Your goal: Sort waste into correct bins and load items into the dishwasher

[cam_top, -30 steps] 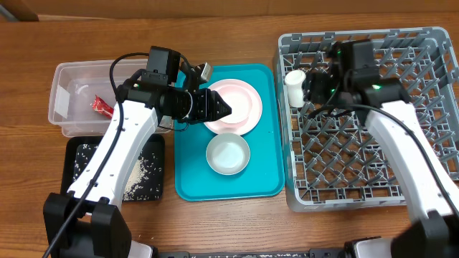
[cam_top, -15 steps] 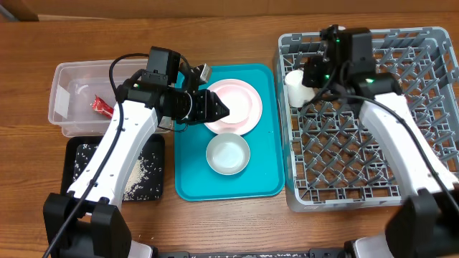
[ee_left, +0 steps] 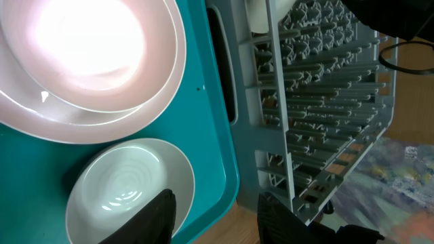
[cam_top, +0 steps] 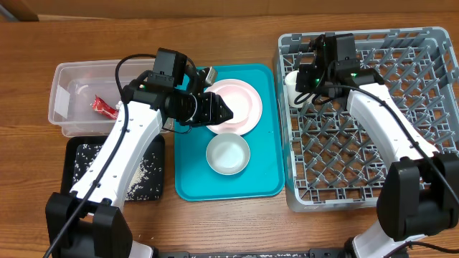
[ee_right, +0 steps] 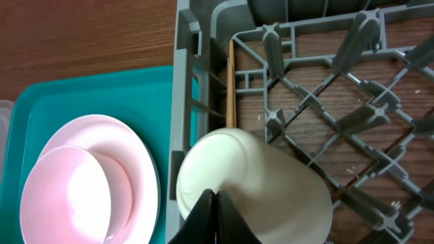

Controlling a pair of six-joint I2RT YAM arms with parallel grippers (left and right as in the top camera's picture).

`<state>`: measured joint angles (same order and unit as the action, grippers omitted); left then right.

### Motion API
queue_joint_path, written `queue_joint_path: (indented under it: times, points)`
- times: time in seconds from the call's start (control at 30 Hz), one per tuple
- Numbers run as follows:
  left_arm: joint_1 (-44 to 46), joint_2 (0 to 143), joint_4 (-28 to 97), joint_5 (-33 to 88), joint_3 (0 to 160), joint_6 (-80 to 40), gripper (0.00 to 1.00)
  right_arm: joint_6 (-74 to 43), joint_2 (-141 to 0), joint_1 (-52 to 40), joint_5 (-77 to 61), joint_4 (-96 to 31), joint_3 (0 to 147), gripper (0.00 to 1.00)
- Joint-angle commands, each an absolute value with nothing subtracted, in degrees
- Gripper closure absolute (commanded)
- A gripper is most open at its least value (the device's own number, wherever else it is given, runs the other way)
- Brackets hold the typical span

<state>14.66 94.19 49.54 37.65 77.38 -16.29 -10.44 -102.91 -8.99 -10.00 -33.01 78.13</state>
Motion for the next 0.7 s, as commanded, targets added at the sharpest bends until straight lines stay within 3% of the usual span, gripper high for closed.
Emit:
queue_joint_path:
  times: [0.0, 0.33, 0.67]
  points:
    - [14.8, 94.2, 49.5, 36.9, 77.5, -15.2, 0.58, -10.1, -102.7, -8.9, -6.5, -35.4, 78.7, 0.96]
    - [14.8, 94.2, 49.5, 36.9, 77.5, -15.2, 0.58, -10.1, -102.6, -8.9, 3.1, -41.4, 78.7, 0.96]
    - [14.8, 94.2, 49.5, 36.9, 77.5, -15.2, 0.58, -10.1, -100.8, -8.9, 3.4, -41.9, 79.5, 0.96]
